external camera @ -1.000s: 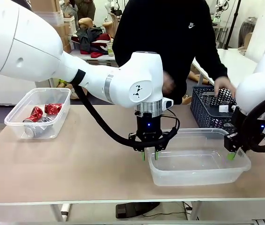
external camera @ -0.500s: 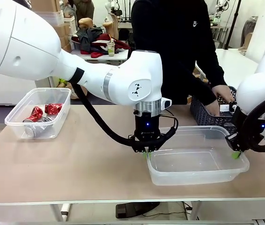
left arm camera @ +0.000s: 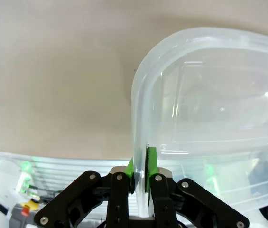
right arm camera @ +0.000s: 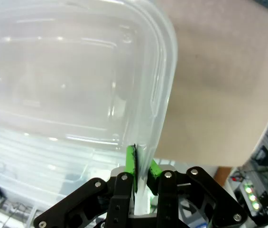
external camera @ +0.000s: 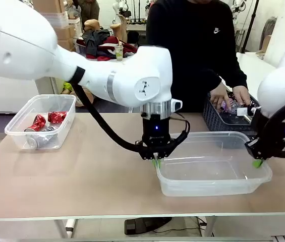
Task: Sort the waste into each basket.
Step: Pick up the Organizing box on the right side of the table and lift it.
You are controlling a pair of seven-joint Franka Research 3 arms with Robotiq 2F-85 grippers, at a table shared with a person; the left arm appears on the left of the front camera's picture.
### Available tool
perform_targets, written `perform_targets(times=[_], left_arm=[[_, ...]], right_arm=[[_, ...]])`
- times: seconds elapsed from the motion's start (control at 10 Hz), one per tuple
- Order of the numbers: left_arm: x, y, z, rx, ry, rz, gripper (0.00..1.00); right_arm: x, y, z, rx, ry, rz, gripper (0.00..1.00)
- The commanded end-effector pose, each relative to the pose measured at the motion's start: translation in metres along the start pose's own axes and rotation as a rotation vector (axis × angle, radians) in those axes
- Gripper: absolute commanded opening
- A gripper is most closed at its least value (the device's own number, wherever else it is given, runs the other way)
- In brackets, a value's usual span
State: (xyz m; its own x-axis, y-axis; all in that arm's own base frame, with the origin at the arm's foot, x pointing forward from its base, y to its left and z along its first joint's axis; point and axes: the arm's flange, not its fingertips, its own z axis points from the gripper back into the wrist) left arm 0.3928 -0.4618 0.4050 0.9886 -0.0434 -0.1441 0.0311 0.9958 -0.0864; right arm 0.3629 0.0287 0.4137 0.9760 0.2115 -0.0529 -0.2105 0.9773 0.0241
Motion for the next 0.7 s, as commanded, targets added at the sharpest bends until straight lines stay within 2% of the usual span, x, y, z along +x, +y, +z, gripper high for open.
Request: perform_targets(times=[0.0,0.3,0.4,0.5,0.6], left_arm=[[-0.014,0.028,0.045,-0.037,0.011,0.014,0.0],[-0.031,0.072,0.101,-0.088,-0.08,0.076,0.0],[-0.029,0.093,0.12,-0.122,-0.135,0.084,0.0],[-0.021,0.114,0.133,-0.097,-0.164,0.078,0.0],[-0.005,0.137,0.142,-0.075,-0.188,0.146,0.0]], right_arm=[[-0.008,0.026,0.061,-0.008,0.057,0.088,0.0],[0.026,0.071,0.104,-0.025,0.111,0.066,0.0],[0.039,0.093,0.103,-0.012,0.122,0.076,0.0],[0.051,0.111,0.102,0.036,0.115,0.07,0.0],[0.061,0.126,0.105,0.089,0.118,0.054,0.0]])
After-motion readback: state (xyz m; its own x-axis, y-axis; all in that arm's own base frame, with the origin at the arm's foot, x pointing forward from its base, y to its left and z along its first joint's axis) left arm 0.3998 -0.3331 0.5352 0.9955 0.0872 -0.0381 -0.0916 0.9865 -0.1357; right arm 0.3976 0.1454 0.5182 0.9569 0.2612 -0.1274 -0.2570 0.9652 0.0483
